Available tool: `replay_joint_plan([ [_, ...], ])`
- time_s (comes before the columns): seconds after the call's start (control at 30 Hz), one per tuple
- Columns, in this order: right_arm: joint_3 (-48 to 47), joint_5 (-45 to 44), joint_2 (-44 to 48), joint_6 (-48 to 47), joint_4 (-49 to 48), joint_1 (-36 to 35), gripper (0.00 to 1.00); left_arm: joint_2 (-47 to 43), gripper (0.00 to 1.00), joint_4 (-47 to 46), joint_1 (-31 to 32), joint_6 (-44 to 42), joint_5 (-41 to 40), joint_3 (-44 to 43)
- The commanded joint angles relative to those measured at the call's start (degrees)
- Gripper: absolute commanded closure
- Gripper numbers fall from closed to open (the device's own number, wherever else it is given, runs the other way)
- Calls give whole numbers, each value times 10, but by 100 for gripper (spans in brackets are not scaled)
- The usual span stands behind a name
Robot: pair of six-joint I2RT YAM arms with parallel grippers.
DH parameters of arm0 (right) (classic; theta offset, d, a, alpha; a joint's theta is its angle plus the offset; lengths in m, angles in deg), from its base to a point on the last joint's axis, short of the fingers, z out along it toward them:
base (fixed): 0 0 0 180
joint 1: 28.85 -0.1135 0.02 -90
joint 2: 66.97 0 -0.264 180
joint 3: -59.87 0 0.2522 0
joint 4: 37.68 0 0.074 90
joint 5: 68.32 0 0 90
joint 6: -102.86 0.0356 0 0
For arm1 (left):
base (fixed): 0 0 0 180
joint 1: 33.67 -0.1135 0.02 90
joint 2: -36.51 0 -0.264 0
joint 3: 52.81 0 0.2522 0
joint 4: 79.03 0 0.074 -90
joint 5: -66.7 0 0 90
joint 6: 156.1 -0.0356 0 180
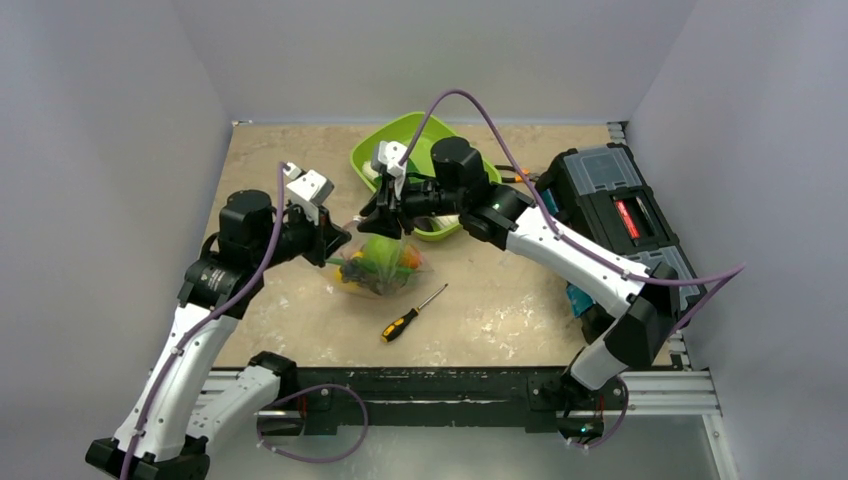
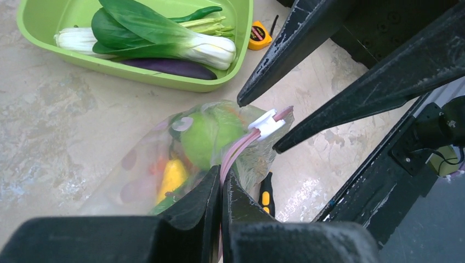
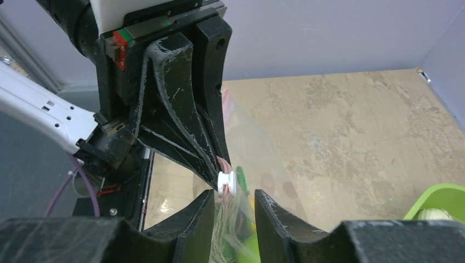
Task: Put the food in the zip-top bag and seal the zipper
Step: Zip the zipper food storage bag at the center of the board.
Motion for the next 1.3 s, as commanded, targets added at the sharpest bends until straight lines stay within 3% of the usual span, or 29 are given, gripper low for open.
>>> replay_joint_plan([
  [0.0,-30,16,24,-44,15,1,68,4,100,-25,-10,21,37,-5],
  [0.5,-81,-2,16,-68,69,-16,74,-2,100,-25,-11,24,40,-5],
  [0.67,-93,-8,9,-74,83,-25,63,-1,100,-25,-12,25,43,-5],
  [0.97,-113,-35,-8,-91,111,-33,71,-5,100,-27,-13,25,49,-3],
  [1.27,-131,-49,-22,-103,139,-34,69,-7,100,-28,-13,23,52,-3],
])
